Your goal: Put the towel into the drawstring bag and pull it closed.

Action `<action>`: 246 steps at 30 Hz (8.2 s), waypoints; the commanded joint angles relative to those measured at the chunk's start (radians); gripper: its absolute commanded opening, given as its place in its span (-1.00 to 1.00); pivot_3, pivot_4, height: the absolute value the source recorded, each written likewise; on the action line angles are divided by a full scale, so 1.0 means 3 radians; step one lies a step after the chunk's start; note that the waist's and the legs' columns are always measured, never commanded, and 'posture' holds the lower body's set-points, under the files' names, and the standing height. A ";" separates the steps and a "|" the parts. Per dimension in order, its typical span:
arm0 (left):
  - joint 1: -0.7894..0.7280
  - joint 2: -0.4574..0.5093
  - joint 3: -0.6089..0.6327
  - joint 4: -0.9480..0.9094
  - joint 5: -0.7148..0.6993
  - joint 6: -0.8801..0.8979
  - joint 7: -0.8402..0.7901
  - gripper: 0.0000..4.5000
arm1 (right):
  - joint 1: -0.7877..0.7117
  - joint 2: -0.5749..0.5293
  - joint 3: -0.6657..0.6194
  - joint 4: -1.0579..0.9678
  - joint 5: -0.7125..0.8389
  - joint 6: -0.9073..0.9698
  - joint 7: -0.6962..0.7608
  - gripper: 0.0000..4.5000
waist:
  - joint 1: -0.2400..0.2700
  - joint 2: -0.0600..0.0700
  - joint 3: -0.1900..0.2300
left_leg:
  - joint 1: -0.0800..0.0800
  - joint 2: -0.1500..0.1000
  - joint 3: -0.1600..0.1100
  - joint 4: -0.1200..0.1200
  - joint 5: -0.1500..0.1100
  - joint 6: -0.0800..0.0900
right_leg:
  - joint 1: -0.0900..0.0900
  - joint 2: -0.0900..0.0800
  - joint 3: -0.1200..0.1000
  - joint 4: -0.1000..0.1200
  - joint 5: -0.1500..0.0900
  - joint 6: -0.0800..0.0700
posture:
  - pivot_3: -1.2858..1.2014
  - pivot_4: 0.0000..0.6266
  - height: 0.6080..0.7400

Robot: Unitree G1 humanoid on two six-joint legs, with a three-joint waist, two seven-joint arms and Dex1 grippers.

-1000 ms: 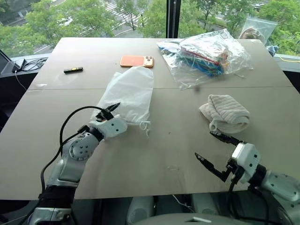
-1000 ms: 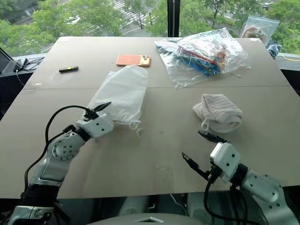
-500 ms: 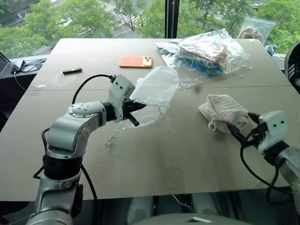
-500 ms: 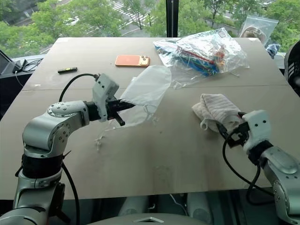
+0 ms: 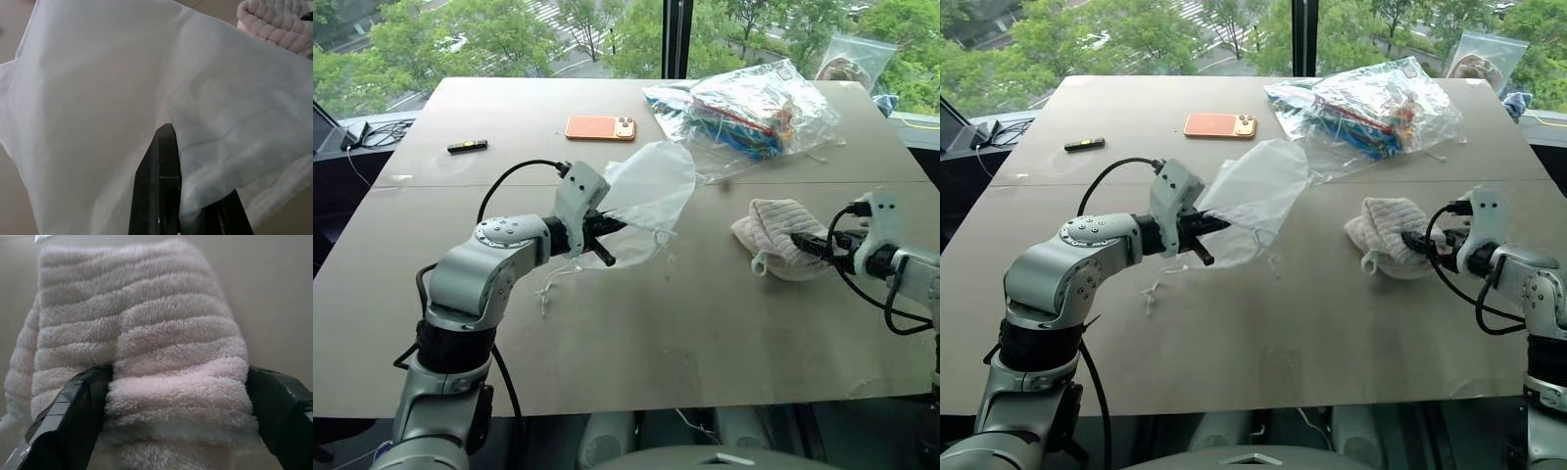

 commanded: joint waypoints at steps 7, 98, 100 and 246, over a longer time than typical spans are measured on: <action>-0.0143 0.0016 0.0017 -0.0161 -0.0080 0.0236 0.0186 -1.00 | -0.0228 -0.0015 0.0823 0.0540 -0.0418 -0.0501 0.0720 0.89 | -0.0091 -0.0035 -0.0021 | 0.0008 0.0003 0.0002 0.0003 -0.0001 0.0002 | 0.0006 0.0002 -0.0001 -0.0002 0.0001 0.0000 | 0.03 -0.52 1.00; -0.1026 -0.0139 -0.0057 0.0277 -0.0839 0.1287 -0.0034 -1.00 | -0.0577 0.2372 0.0162 -0.0377 0.0215 0.0157 -0.1387 -1.00 | -0.0092 -0.0009 -0.0008 | -0.0006 -0.0010 -0.0017 -0.0006 0.0009 -0.0018 | -0.0012 -0.0005 0.0001 0.0007 0.0001 0.0001 | 0.03 -0.52 1.00; -0.1089 -0.0211 0.0025 0.0299 -0.0908 0.1359 -0.0017 -1.00 | -0.0555 0.2340 0.0290 -0.0534 0.0313 0.0188 -0.1235 -1.00 | -0.0092 -0.0009 -0.0008 | -0.0006 -0.0010 -0.0016 -0.0007 0.0009 -0.0018 | -0.0012 -0.0005 0.0002 0.0007 0.0001 0.0001 | 0.03 -0.52 1.00; -0.0942 -0.0006 -0.0439 0.0183 -0.0612 0.0523 0.0210 -0.03 | -0.0226 0.1217 -0.0042 -0.0808 0.3034 0.0498 -0.2703 -1.00 | -0.0090 0.0006 0.0000 | -0.0014 -0.0030 -0.0027 -0.0015 0.0006 -0.0012 | -0.0026 -0.0014 0.0016 0.0008 -0.0002 0.0006 | 0.03 -0.52 1.00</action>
